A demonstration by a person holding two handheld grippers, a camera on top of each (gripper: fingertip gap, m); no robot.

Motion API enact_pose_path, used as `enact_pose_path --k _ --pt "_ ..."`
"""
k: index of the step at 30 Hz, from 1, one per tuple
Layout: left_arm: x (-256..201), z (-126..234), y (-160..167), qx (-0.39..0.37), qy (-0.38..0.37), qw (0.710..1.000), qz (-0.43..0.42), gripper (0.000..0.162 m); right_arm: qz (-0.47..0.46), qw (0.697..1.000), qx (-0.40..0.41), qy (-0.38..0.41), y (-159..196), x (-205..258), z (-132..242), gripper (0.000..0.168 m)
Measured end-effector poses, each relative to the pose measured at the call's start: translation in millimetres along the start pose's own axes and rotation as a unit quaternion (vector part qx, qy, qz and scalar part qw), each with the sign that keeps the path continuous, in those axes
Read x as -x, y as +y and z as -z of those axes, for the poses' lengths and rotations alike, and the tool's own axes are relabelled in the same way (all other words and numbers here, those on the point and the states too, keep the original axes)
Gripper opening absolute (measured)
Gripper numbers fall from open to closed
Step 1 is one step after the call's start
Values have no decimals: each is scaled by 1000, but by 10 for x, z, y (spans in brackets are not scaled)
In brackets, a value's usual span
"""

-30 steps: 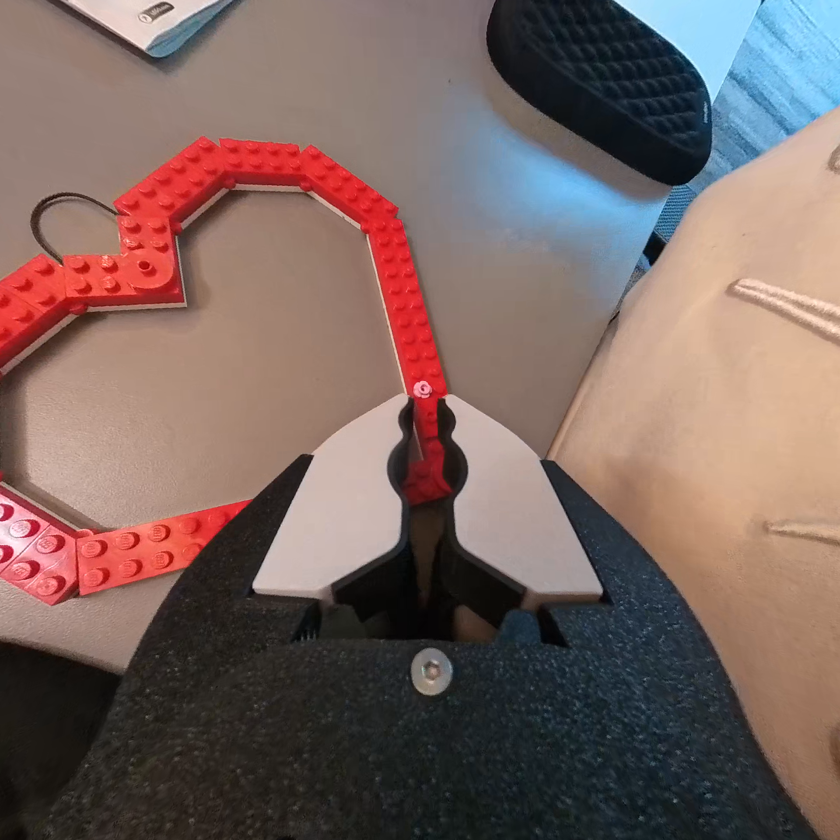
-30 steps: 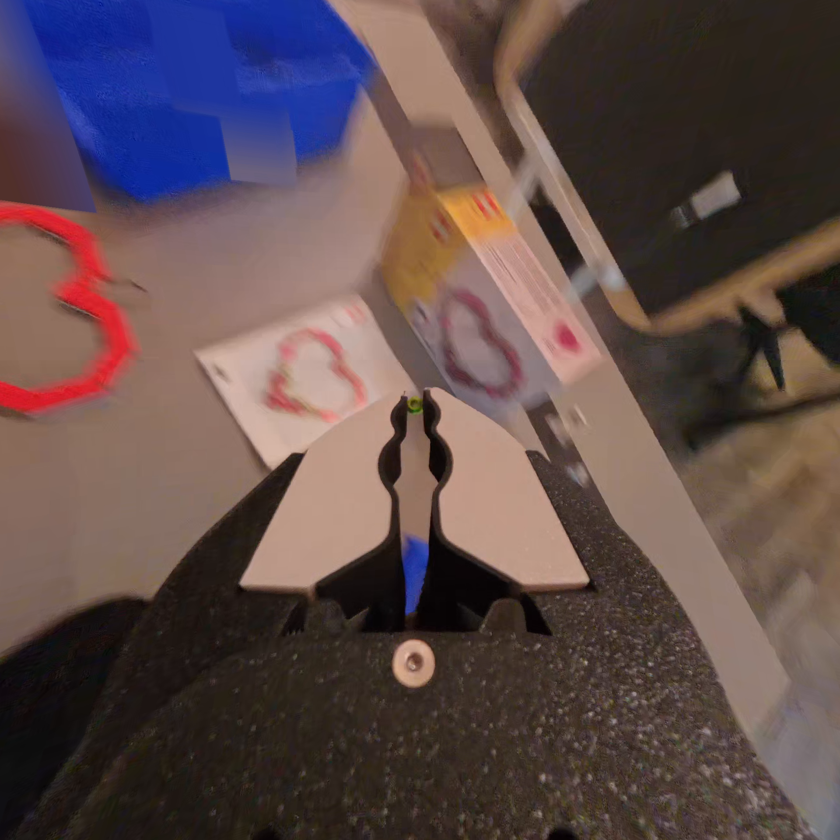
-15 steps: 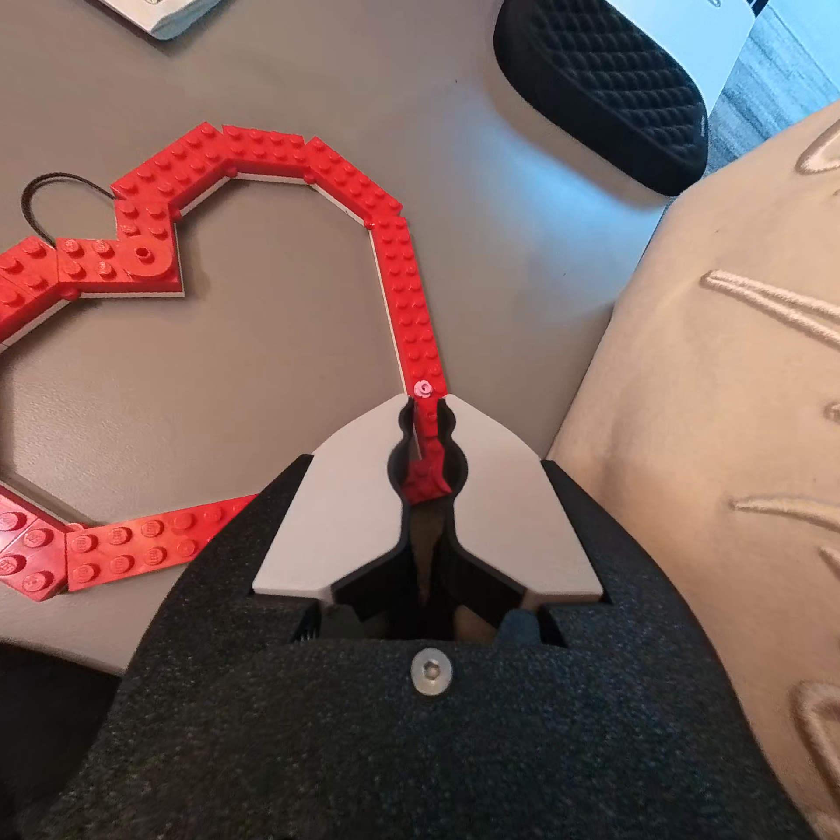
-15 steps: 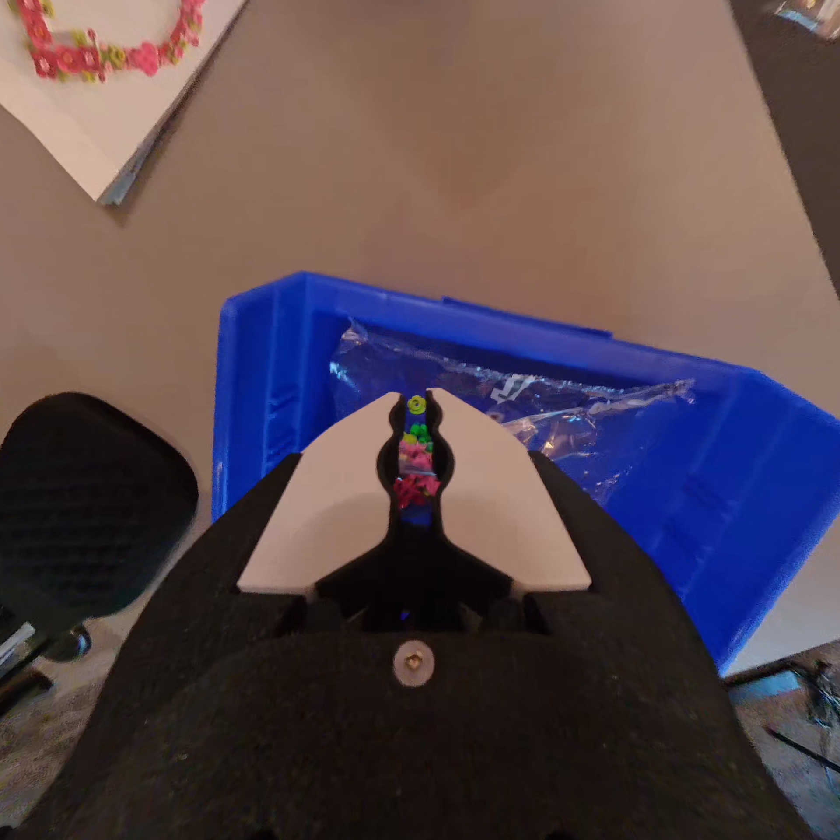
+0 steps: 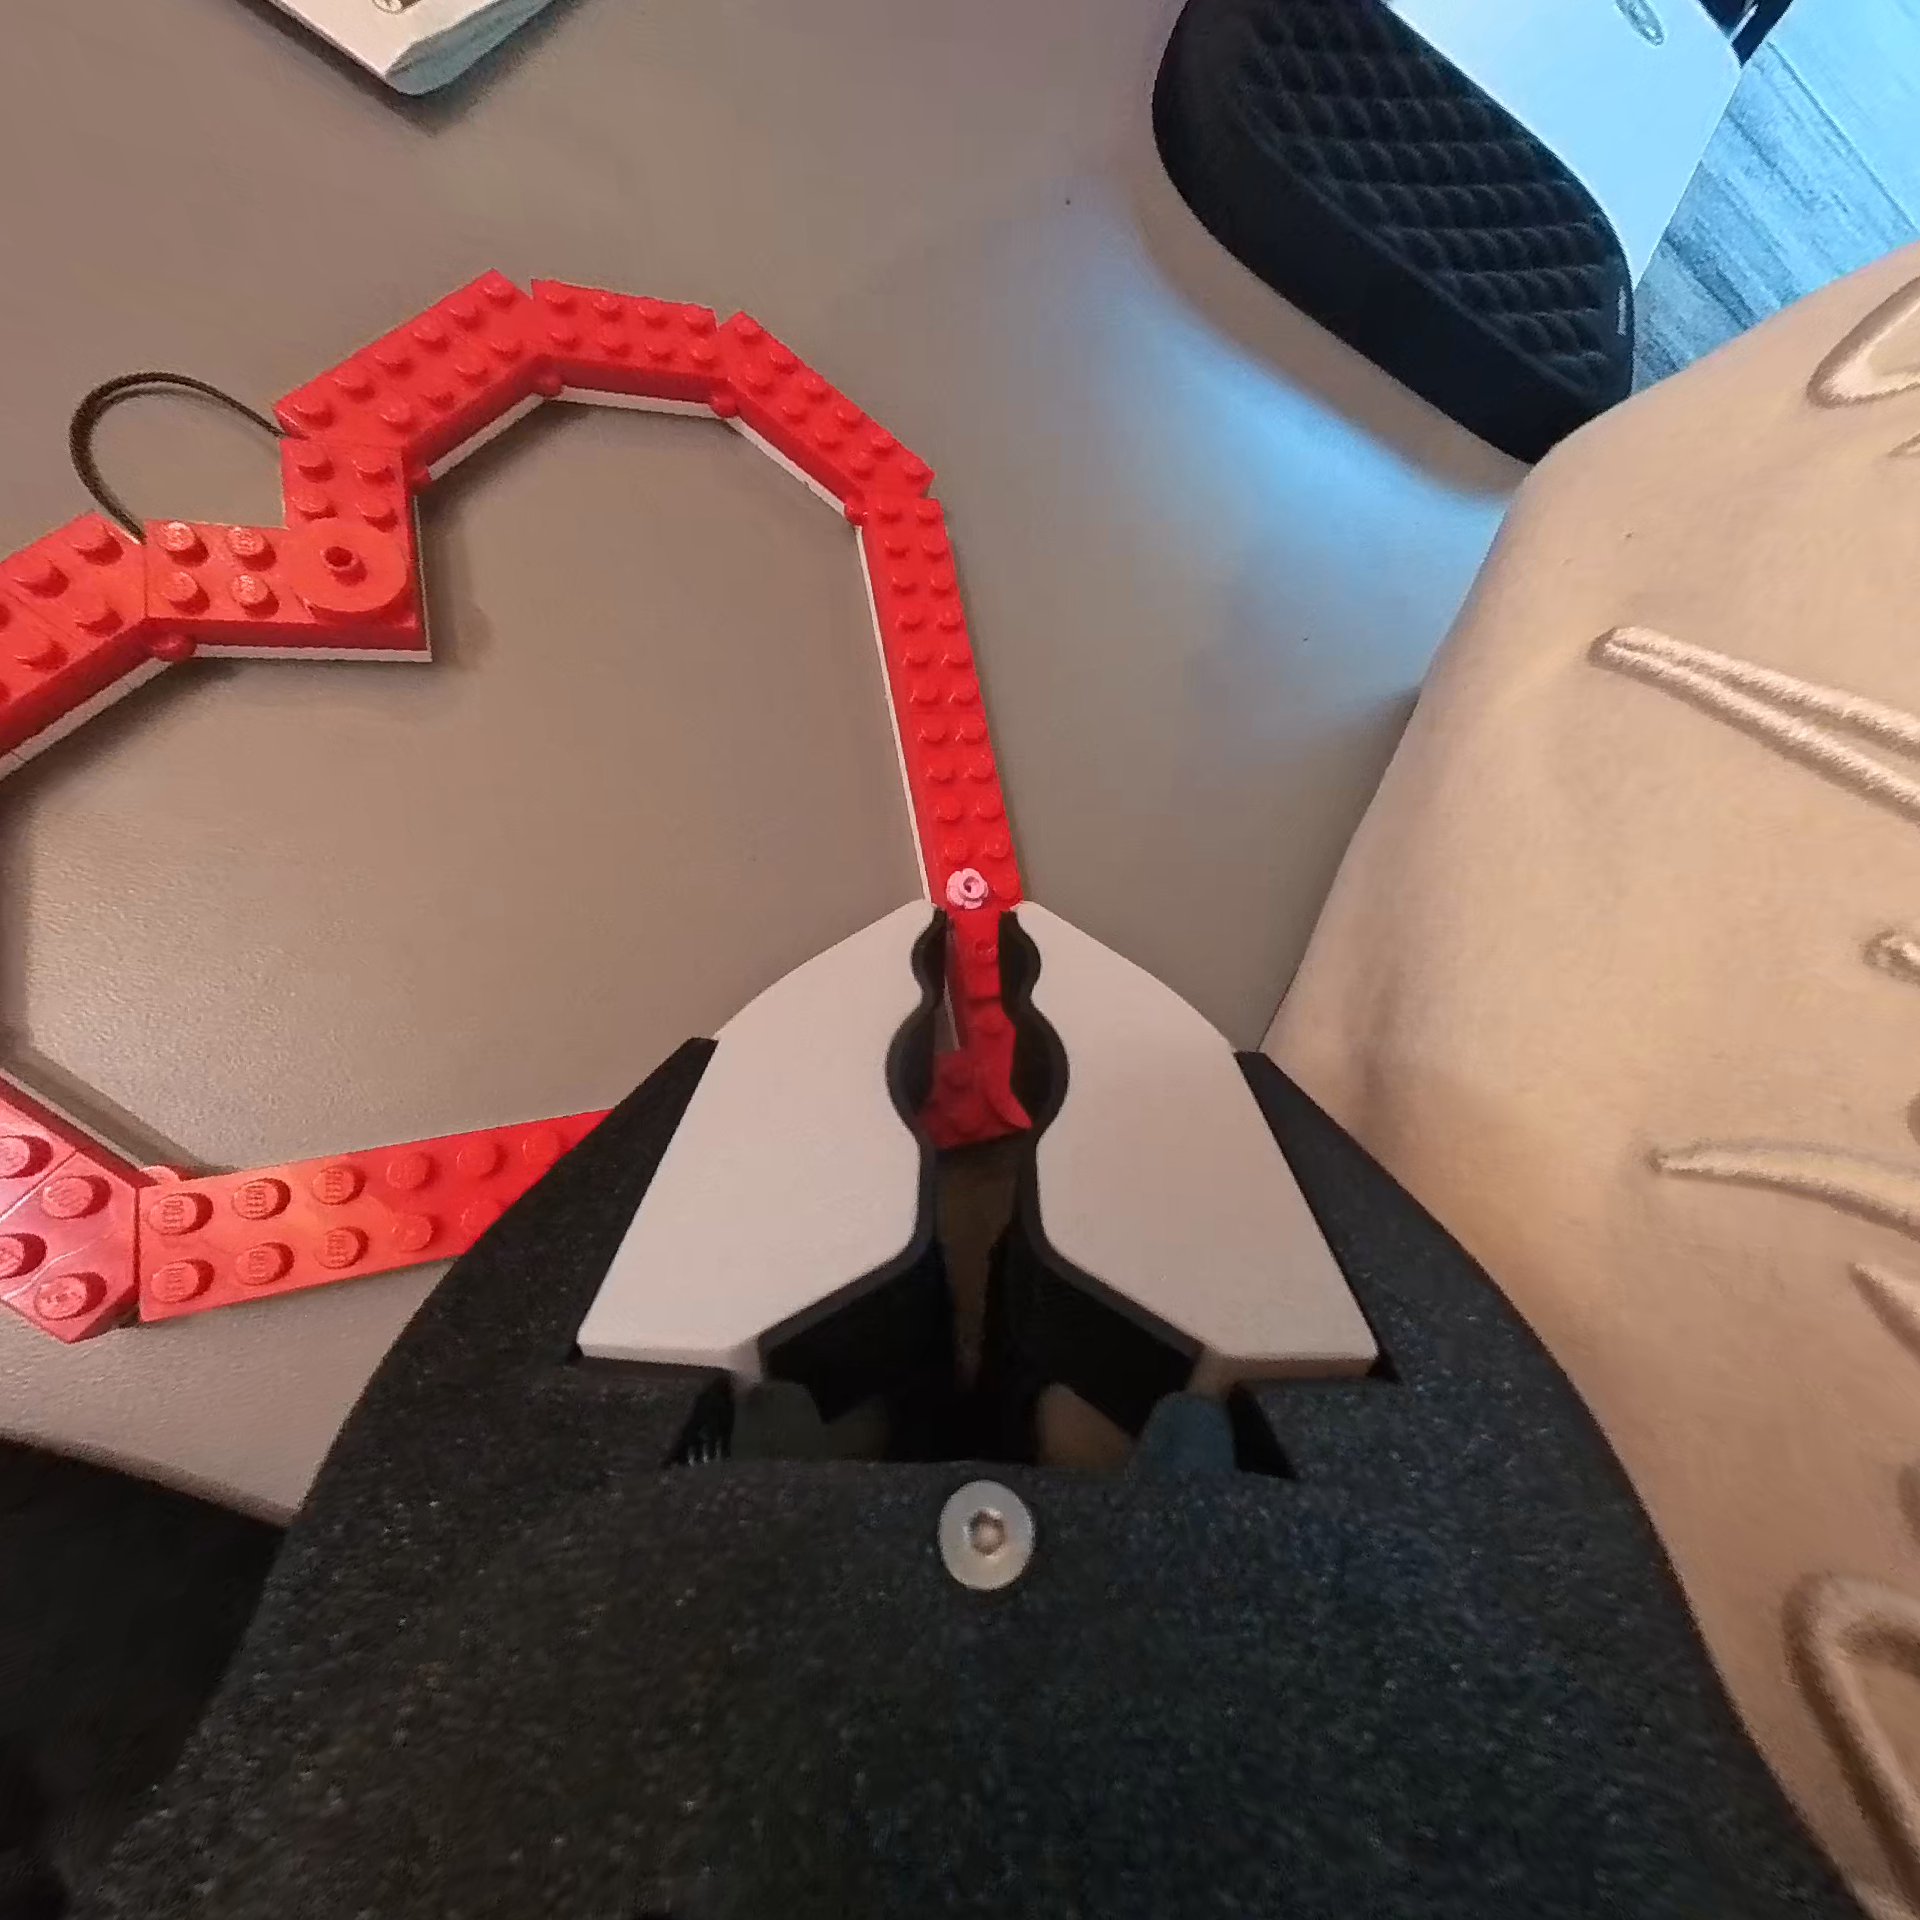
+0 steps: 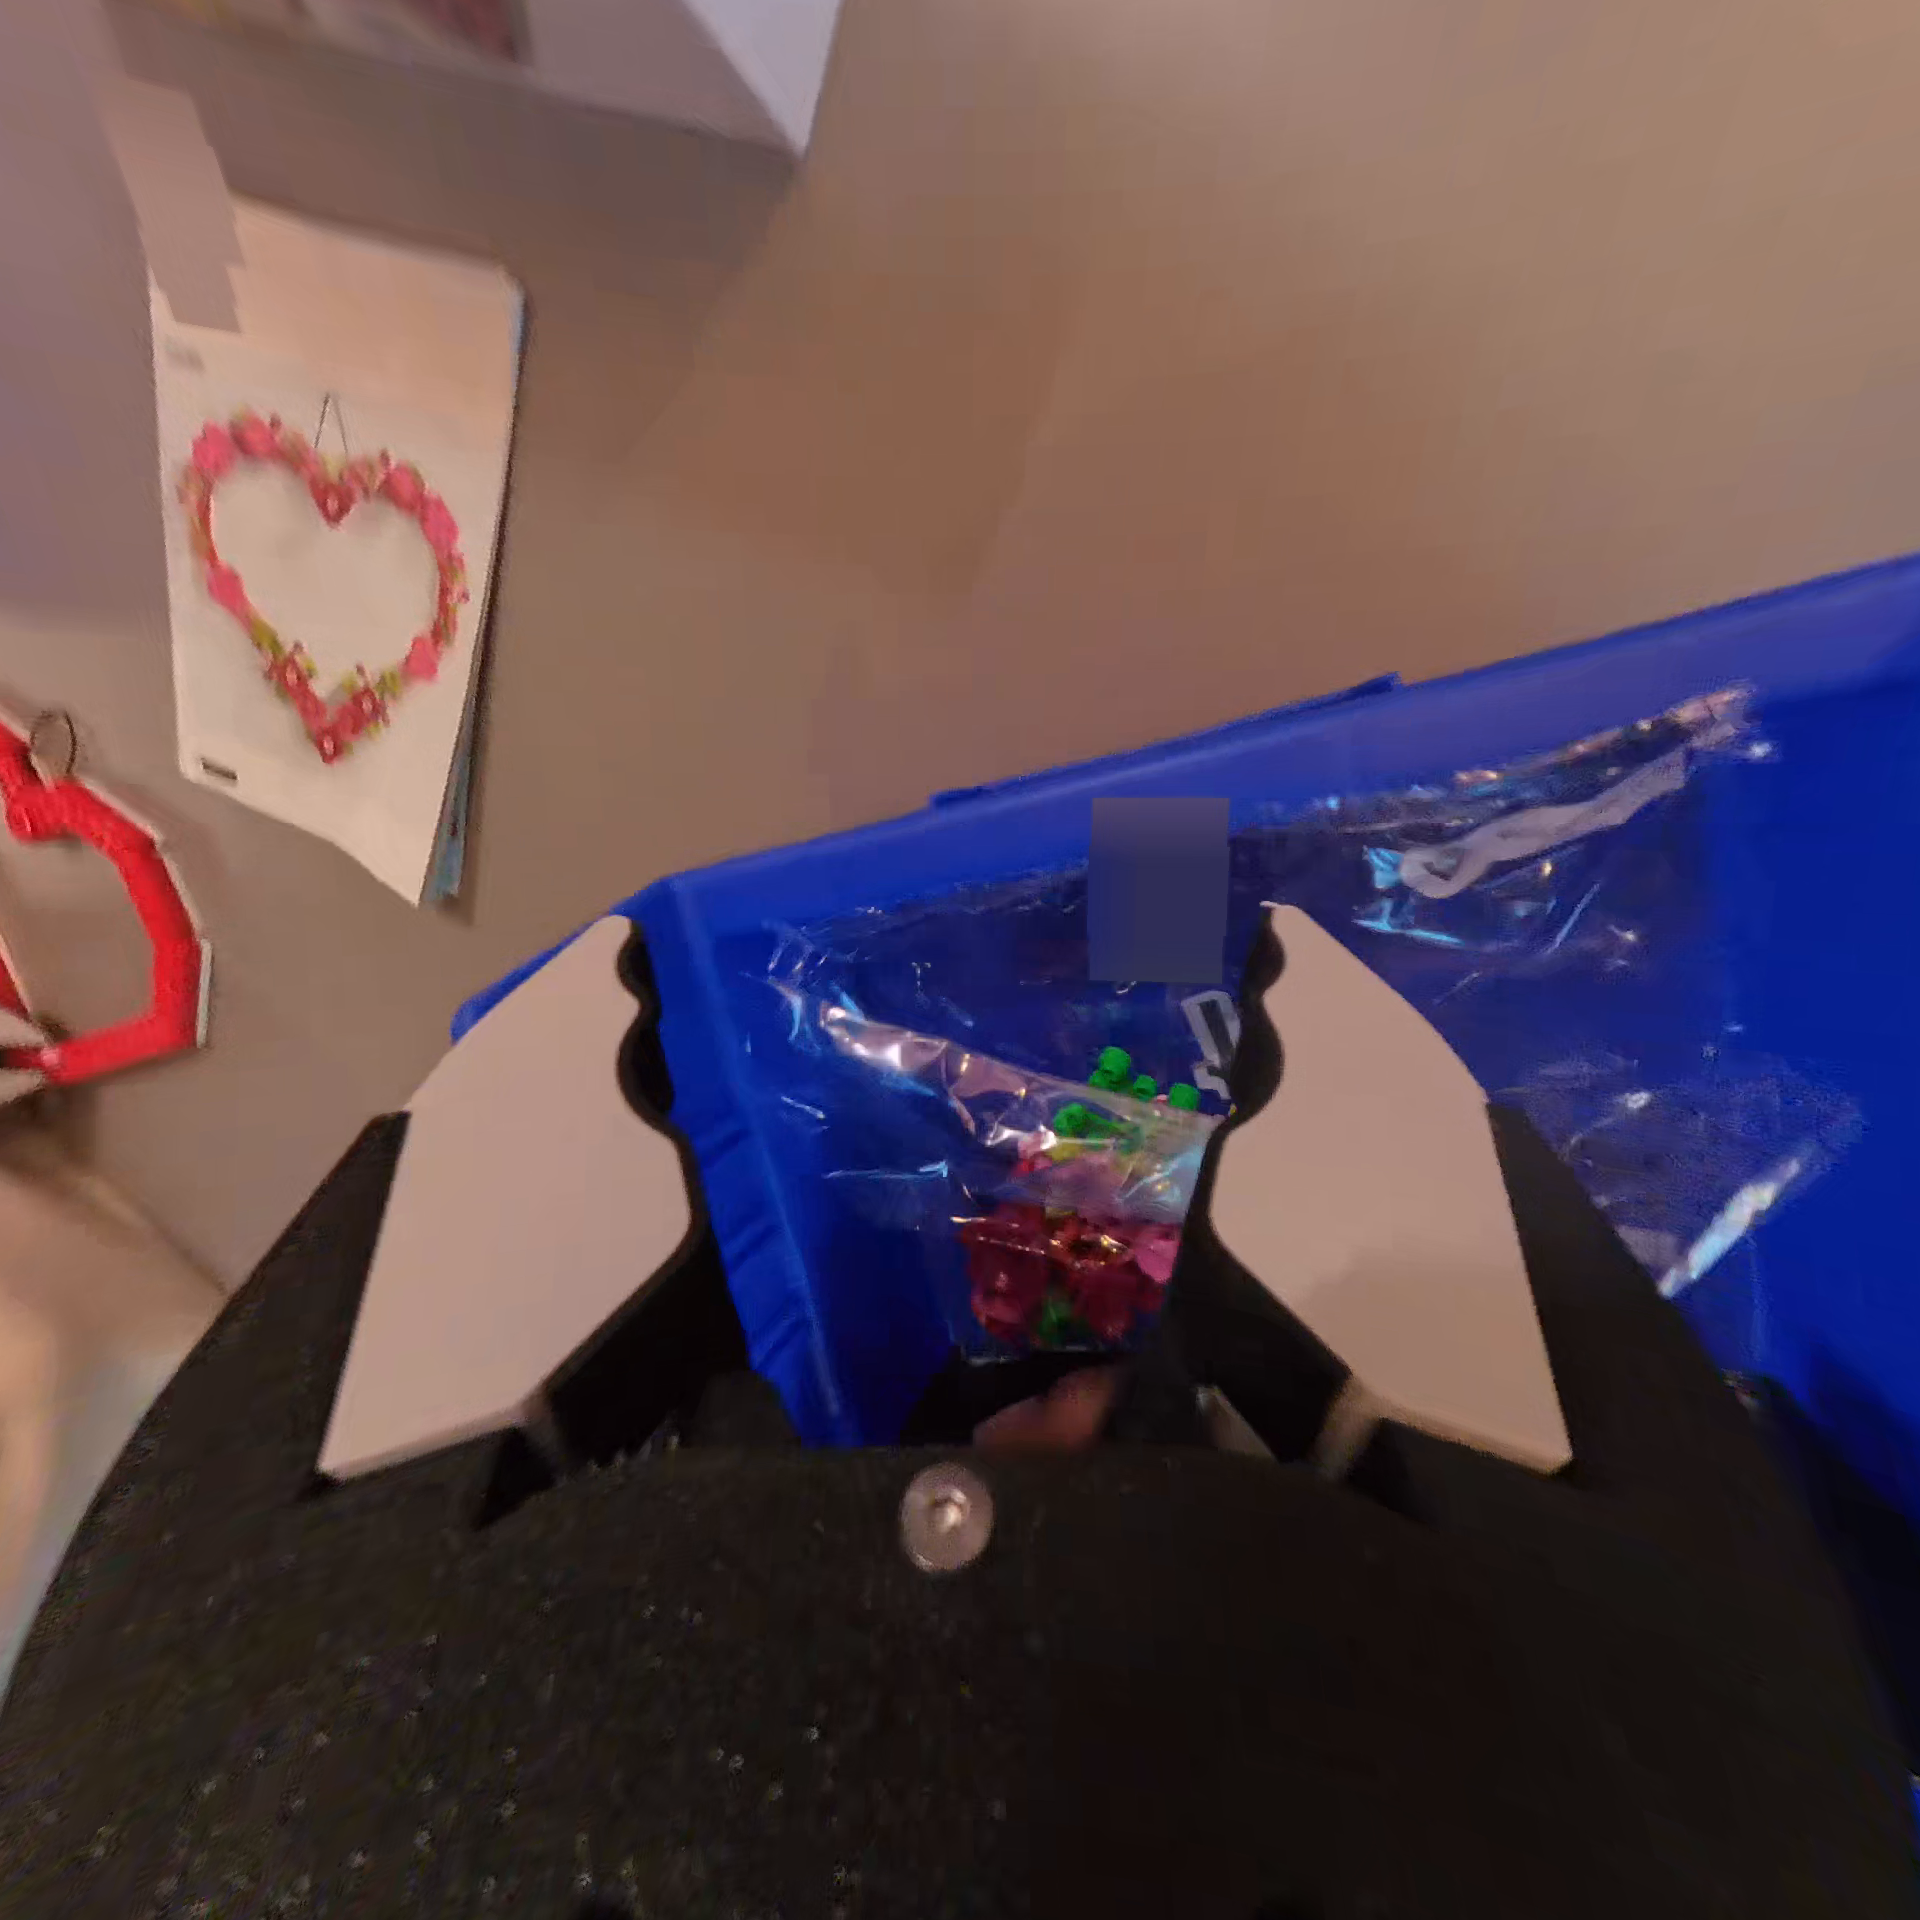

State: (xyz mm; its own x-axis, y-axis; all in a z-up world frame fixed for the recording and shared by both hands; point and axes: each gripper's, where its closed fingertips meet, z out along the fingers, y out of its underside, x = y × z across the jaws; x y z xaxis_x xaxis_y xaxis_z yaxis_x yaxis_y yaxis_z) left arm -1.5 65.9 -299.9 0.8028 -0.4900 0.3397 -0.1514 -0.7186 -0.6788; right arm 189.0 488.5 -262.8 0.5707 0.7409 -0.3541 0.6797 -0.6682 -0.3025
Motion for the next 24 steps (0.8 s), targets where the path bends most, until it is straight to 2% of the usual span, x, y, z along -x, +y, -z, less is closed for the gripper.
enact_pose_path --k 5,10,13,14,15,17,19,21,22,24 --pt "-4 3 8 -1 -2 1000 -3 9 -61 997 -33 19 -64 -65 28 125" --pt "-14 3 -4 -3 -4 1000 -5 9 -54 995 -85 16 -212 87 163 143" --pt "-14 2 -20 -12 -7 1000 -12 9 -39 995 -93 27 -230 120 224 139" --pt "-16 25 -49 -21 -12 1000 -13 10 -31 993 -107 35 -260 145 272 131" --pt "-7 68 -86 -34 -17 999 -13 10 -8 990 -133 36 -322 235 341 113" --pt "15 159 -163 -57 -23 998 -10 10 103 971 -214 -29 -473 830 481 88" --pt "30 271 -186 -60 -35 998 -10 12 243 929 -254 -118 -362 1685 492 80" --pt "37 327 -135 -41 -44 998 -20 15 366 882 -227 -193 25 2469 257 69" --pt "56 326 -114 -36 -49 998 -26 16 417 858 -201 -225 269 2804 72 55" --pt "10 277 -64 -25 -48 998 -32 16 494 809 -158 -278 753 3373 -347 43"
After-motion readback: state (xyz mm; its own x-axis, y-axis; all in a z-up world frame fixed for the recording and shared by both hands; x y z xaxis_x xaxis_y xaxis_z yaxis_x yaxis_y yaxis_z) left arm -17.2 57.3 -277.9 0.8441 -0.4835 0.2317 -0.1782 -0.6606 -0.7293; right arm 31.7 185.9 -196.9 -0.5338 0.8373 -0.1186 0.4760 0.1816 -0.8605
